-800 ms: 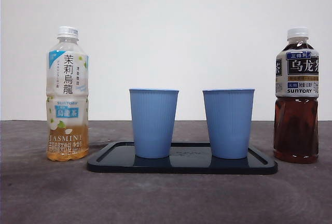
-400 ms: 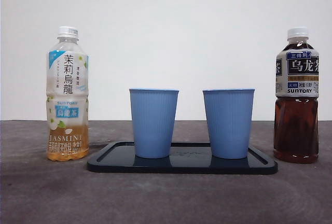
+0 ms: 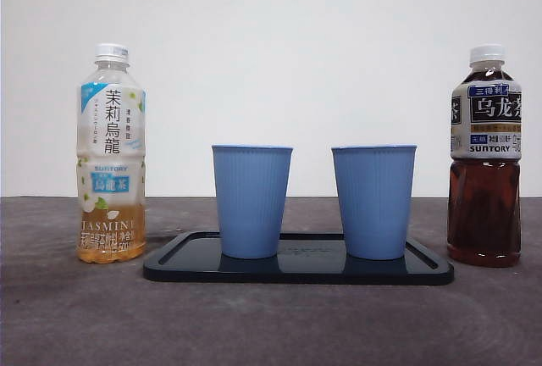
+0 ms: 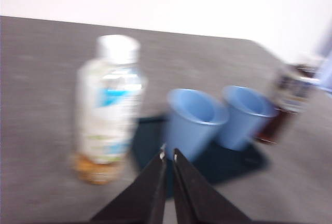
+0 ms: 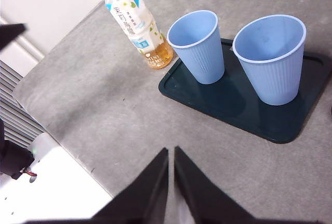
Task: Pour the drink into the cup
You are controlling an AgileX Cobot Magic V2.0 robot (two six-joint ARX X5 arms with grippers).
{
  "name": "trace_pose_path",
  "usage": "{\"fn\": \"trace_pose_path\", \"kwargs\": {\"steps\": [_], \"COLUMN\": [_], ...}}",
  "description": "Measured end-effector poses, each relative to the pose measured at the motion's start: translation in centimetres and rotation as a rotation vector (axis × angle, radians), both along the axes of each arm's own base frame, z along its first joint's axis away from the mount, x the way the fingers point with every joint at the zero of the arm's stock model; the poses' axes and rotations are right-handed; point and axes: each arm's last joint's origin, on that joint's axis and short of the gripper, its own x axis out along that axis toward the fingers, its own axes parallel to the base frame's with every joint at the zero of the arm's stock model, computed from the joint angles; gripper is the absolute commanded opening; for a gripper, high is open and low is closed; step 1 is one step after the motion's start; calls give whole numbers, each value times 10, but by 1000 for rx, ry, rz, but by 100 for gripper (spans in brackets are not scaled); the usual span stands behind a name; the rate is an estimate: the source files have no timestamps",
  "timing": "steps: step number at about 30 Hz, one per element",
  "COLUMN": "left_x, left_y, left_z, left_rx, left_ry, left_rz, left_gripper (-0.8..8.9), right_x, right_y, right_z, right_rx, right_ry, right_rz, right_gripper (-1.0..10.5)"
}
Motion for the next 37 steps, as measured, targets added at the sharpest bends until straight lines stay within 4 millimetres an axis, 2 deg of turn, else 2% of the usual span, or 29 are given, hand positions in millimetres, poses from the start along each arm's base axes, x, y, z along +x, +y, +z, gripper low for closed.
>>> {"fn": "trace_pose_path", "kwargs": {"steps": [8, 13, 21, 26, 37], "left_x": [11, 15, 16, 15, 15], "left_y": [16, 20, 22, 23, 25], "left_z": [-72, -95, -113, -110, -110], "left_rx": [37, 100, 136, 177, 218], "left_ry": [-102, -63, -50, -109, -121], "left_rz": [199, 339, 386, 403, 416], "left_gripper": [20, 20, 20, 20, 20], "right_x": [0, 0, 0, 0, 0], "right_y": [0, 0, 0, 0, 0], "right_z": [0, 0, 0, 0, 0], "right_rx": [0, 0, 0, 0, 0], "right_ry": [0, 0, 0, 0, 0], "right_rz": [0, 0, 0, 0, 1], "right_gripper": [15, 15, 15, 15, 15]}}
